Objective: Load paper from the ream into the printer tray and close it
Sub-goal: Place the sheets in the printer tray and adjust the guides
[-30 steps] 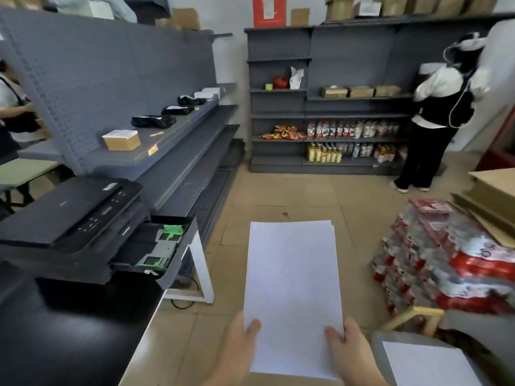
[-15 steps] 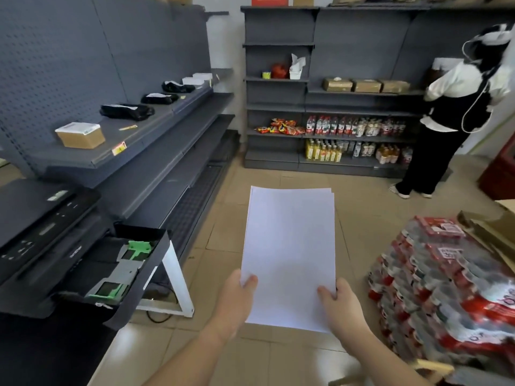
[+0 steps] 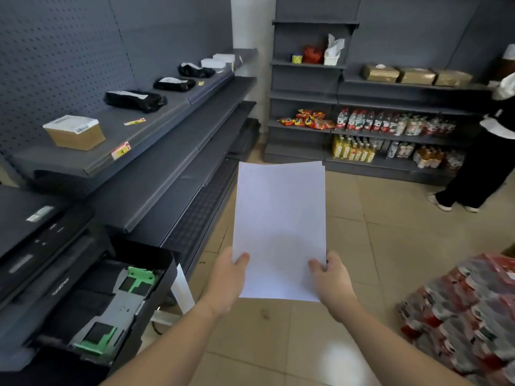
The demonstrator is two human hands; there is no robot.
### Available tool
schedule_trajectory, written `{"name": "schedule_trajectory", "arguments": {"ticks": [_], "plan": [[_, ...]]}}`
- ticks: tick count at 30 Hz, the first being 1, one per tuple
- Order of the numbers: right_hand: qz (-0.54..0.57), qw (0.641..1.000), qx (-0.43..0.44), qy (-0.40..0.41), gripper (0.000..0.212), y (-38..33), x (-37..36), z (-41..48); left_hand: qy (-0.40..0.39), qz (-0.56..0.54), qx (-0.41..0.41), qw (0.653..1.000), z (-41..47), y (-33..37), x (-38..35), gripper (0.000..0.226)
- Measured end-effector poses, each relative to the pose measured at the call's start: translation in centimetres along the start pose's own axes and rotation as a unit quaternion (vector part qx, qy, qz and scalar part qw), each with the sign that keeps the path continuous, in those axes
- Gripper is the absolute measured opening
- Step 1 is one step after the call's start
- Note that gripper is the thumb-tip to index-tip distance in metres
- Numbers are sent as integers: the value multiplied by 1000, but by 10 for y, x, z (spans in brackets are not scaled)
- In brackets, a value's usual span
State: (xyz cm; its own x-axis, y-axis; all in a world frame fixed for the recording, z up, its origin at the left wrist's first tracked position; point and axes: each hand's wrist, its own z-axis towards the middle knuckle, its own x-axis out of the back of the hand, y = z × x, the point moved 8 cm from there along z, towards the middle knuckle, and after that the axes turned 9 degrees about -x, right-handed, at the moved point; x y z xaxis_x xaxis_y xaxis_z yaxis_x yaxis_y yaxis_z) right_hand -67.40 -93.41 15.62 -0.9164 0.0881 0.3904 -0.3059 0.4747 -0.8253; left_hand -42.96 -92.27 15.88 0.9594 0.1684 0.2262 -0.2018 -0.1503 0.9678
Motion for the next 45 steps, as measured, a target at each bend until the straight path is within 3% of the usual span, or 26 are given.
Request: {"name": "schedule_trajectory", "arguments": {"ticks": [7,11,18,23,28,33,45], "plan": [[-80,987,64,-122,17,-74,-120,61,161,-11,35,986,47,-26,92,13],[-94,961,102,-238,5,-111,-202,75,267,-13,80,960,41,-48,146,12],[-189,867,160,-432,12,-137,-318,59,458,-62,160,872,-11,-78,186,21],[-248,809,183,-501,13,-122,-362,40,557,-77,216,798,-54,-95,180,17],[-305,775,178,-525,15,-93,-395,31,565,-92,296,765,-78,-134,176,14],[-359,766,146,-513,20,-64,-424,35,525,-103,355,767,-80,-185,184,17],[-433,755,111,-479,20,-48,-493,43,489,-146,388,767,-62,-263,235,23]]}}
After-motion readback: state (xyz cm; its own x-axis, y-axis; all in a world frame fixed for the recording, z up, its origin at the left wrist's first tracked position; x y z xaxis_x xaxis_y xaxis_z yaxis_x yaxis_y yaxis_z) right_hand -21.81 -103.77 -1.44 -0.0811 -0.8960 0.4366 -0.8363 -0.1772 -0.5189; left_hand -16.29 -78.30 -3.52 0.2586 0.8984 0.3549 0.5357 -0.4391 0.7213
